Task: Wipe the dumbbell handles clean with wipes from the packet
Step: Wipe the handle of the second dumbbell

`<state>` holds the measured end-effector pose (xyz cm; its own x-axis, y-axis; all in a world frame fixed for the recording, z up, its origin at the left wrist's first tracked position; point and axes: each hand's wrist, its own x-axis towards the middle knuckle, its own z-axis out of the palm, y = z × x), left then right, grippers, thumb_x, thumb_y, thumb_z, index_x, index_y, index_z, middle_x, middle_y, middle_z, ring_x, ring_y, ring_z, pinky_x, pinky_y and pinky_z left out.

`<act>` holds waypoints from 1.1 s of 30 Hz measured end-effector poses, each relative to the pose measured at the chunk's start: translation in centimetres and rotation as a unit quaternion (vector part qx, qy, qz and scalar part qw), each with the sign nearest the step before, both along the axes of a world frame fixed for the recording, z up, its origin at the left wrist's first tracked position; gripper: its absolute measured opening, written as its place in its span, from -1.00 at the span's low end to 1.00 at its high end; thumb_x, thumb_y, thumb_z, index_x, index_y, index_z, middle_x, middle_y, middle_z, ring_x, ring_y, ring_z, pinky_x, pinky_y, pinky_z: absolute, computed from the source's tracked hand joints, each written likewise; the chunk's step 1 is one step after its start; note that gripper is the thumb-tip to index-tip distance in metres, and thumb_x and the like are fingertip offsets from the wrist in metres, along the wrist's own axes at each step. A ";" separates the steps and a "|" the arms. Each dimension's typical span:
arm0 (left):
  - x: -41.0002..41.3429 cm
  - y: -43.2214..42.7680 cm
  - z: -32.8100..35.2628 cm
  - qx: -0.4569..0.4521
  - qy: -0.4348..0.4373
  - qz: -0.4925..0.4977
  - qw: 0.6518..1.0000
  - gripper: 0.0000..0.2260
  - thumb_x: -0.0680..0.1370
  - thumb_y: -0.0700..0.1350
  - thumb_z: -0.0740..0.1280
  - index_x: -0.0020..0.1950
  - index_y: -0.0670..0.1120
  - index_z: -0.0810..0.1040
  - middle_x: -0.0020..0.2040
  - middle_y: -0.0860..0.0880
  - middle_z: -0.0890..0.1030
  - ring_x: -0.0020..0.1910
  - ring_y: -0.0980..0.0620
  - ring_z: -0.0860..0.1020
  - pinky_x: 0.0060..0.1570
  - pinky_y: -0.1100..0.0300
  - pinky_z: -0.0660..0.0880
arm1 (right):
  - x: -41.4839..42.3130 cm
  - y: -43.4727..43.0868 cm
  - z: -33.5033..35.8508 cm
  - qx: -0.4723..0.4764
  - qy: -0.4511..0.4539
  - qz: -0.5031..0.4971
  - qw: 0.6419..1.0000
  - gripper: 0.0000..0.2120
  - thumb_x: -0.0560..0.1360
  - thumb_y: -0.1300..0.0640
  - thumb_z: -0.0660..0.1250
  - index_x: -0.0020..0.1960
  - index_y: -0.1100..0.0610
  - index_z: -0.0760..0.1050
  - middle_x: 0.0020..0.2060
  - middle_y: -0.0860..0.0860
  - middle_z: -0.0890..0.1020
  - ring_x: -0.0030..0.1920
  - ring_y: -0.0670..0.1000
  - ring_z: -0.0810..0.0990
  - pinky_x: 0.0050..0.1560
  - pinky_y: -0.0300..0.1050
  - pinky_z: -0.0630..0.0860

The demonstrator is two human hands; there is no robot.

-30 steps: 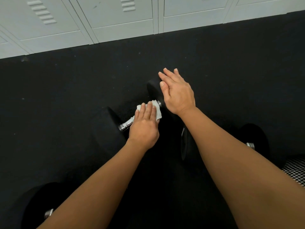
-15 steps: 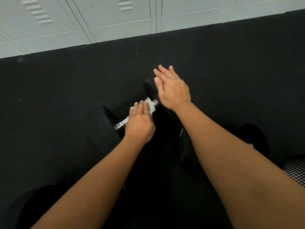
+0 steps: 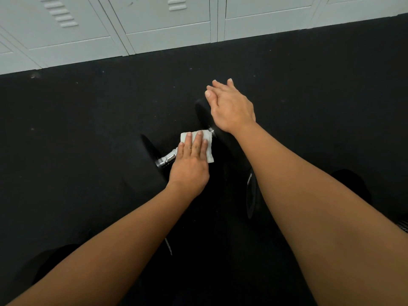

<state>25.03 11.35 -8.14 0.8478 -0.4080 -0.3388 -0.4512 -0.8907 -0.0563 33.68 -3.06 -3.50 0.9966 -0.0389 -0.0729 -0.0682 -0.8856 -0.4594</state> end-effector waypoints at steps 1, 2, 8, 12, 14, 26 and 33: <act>0.1 -0.2 0.1 -0.003 0.001 0.011 1.000 -0.46 0.64 -0.05 -0.06 0.52 -0.20 -0.25 0.53 -0.20 -0.29 0.50 -0.23 -0.28 0.47 -0.08 -0.19 | 0.1 0.1 0.1 -0.002 0.003 -0.001 1.000 -0.57 0.65 -0.08 -0.10 0.43 -0.04 0.32 0.48 -0.13 0.25 0.53 0.02 0.03 0.37 0.08 0.25; 0.3 -0.5 0.2 -0.009 0.002 0.020 1.000 -0.46 0.64 -0.07 -0.05 0.52 -0.20 -0.24 0.52 -0.21 -0.29 0.50 -0.24 -0.28 0.48 -0.09 -0.18 | 0.2 0.1 0.1 -0.004 0.005 -0.001 1.000 -0.57 0.65 -0.08 -0.10 0.43 -0.05 0.32 0.48 -0.13 0.25 0.53 0.01 0.03 0.36 0.08 0.26; 0.6 -1.1 0.1 0.007 -0.005 -0.022 1.000 -0.43 0.62 -0.04 -0.03 0.53 -0.19 -0.23 0.52 -0.18 -0.31 0.49 -0.24 -0.31 0.45 -0.10 -0.21 | 0.2 0.2 0.2 -0.007 0.009 0.003 1.000 -0.58 0.65 -0.08 -0.09 0.43 -0.05 0.32 0.48 -0.14 0.25 0.53 0.01 0.03 0.35 0.08 0.28; 0.0 0.3 -0.1 0.054 -0.006 -0.063 0.997 -0.44 0.64 -0.01 -0.07 0.52 -0.23 -0.23 0.51 -0.14 -0.37 0.48 -0.22 -0.33 0.47 -0.10 -0.17 | -0.2 0.0 0.1 -0.001 0.003 0.002 1.000 -0.58 0.65 -0.08 -0.08 0.43 -0.04 0.32 0.48 -0.13 0.25 0.53 0.00 0.03 0.37 0.08 0.26; -0.1 0.5 0.0 0.055 -0.002 -0.062 0.997 -0.44 0.64 -0.01 -0.08 0.52 -0.24 -0.23 0.51 -0.14 -0.36 0.49 -0.21 -0.32 0.47 -0.09 -0.17 | -0.3 -0.2 0.1 0.001 0.001 0.001 1.000 -0.58 0.65 -0.08 -0.08 0.43 -0.05 0.32 0.48 -0.14 0.25 0.53 0.00 0.03 0.37 0.07 0.26; 0.3 -0.5 -0.3 0.008 -0.008 -0.037 0.999 -0.46 0.64 -0.02 -0.08 0.53 -0.17 -0.23 0.52 -0.15 -0.33 0.49 -0.22 -0.31 0.45 -0.07 -0.24 | -0.6 -0.3 -0.1 0.007 0.001 0.003 1.000 -0.58 0.65 -0.09 -0.08 0.43 -0.07 0.31 0.48 -0.16 0.24 0.53 0.00 0.03 0.35 0.10 0.28; 0.5 -1.9 0.2 -0.051 0.010 0.056 0.997 -0.45 0.63 -0.07 0.01 0.53 -0.22 -0.15 0.55 -0.22 -0.15 0.52 -0.22 -0.17 0.49 -0.06 -0.14 | -1.0 -0.4 -0.3 0.010 -0.014 -0.001 1.000 -0.59 0.65 -0.08 -0.08 0.42 -0.07 0.32 0.47 -0.16 0.26 0.53 -0.02 0.04 0.34 0.04 0.29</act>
